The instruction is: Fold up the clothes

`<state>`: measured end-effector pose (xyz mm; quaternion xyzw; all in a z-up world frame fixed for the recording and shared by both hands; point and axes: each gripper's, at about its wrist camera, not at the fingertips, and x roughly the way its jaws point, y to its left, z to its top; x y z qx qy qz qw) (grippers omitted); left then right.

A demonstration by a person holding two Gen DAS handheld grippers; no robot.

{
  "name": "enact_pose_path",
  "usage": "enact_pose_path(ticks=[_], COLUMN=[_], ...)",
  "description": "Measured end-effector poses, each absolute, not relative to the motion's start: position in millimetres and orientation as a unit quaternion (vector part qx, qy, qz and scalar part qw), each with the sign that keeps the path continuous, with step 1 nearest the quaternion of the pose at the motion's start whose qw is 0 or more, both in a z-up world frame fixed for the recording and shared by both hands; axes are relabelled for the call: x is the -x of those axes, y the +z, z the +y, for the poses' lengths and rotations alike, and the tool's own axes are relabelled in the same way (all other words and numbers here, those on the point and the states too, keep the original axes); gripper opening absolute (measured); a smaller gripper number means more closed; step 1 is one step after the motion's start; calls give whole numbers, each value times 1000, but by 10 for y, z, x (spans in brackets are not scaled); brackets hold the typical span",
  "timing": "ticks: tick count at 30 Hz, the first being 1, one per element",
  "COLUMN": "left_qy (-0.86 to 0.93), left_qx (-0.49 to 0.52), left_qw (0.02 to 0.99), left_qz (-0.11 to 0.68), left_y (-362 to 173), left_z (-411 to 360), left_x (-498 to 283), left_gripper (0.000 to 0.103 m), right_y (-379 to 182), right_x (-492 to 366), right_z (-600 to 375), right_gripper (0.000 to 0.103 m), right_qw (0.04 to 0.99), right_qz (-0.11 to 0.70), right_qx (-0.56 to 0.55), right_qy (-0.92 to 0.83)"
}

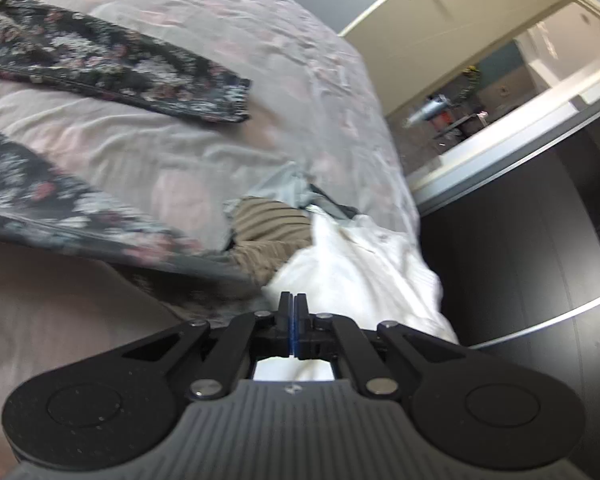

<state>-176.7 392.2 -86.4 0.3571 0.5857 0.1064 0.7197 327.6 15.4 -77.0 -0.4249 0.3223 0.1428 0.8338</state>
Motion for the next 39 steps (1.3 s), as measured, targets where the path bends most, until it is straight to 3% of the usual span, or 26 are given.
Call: enact_pose_path(ticks=[6, 12, 15, 16, 23, 27, 28, 29, 33, 39], left_qy=[111, 125, 136, 139, 154, 168, 172, 176, 190, 230], left_qx=[-370, -352, -341, -337, -325, -317, -313, -312, -309, -305], left_qw=[713, 720, 727, 729, 732, 736, 738, 739, 742, 757], left_qz=[585, 585, 581, 579, 578, 574, 572, 571, 564, 530], left_y=[-871, -826, -730, -706, -658, -615, -599, -585, -530, -353], left_z=[3875, 3991, 3983, 3995, 4040, 4051, 4058, 4062, 4061, 4108], left_x=[1749, 1659, 1677, 1667, 1602, 1579, 1572, 1568, 1577, 1518], left_gripper=[14, 14, 14, 14, 14, 12, 10, 5, 3, 3], right_y=[-694, -1016, -1267, -1350, -1961, -2138, -2164, -2190, -2048, -1322], right_x=[-3151, -2670, -2474, -2426, -2121, -2035, -2034, -2034, -2054, -2286], right_z=[-49, 94, 122, 125, 137, 112, 111, 111, 126, 170], right_gripper=[0, 5, 23, 38, 42, 35, 20, 13, 6, 5], right_qw=[843, 746, 695, 682, 617, 641, 649, 656, 711, 800], right_qz=[343, 367, 370, 368, 305, 235, 224, 213, 187, 171], right_qx=[363, 427, 478, 493, 592, 617, 621, 624, 593, 500], right_qy=[200, 355, 391, 396, 419, 391, 379, 367, 329, 284])
